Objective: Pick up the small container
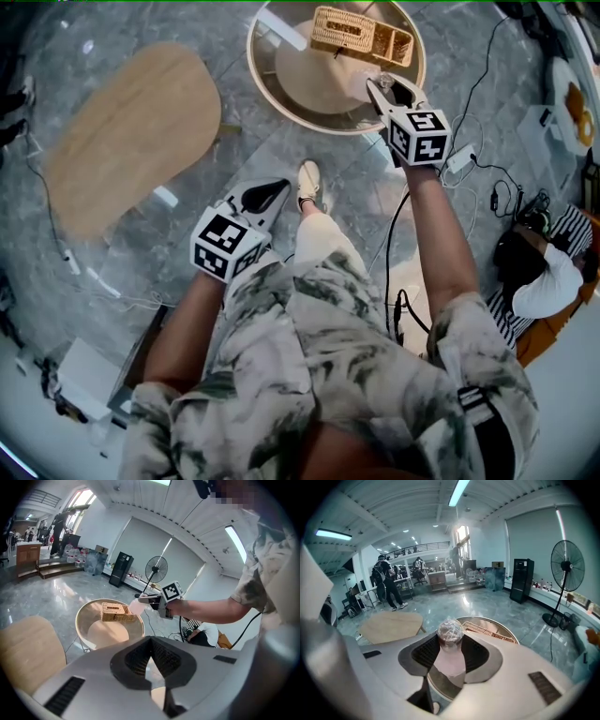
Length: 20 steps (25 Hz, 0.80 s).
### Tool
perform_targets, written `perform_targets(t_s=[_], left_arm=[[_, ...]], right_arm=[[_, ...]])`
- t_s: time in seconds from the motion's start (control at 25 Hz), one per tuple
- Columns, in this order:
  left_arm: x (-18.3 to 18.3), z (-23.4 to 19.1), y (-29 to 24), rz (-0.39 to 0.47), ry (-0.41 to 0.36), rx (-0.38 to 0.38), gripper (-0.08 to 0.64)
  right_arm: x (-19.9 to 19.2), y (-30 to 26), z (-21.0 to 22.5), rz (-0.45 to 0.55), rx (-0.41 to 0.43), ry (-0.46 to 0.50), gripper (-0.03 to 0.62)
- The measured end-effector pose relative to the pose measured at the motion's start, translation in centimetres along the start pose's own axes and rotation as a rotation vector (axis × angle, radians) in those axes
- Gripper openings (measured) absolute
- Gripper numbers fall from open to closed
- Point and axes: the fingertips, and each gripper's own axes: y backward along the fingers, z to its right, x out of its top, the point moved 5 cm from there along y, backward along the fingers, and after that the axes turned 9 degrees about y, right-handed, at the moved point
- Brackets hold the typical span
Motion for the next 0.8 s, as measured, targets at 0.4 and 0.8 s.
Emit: perform_targets(t_s=[0.4, 0.8], left_arm=[[0.5, 3.2, 0.3, -0.001, -0.040, -0.014, 0.021], [1.0, 3.8, -2.1, -0.011, -0.035, -0.021, 0.023]], right_arm=[[2.7, 5.7, -0.9, 0.032, 0.030, 0.030, 0.160], [2.3, 6.1, 0.3, 0.027, 0.044, 0.034, 0.160]])
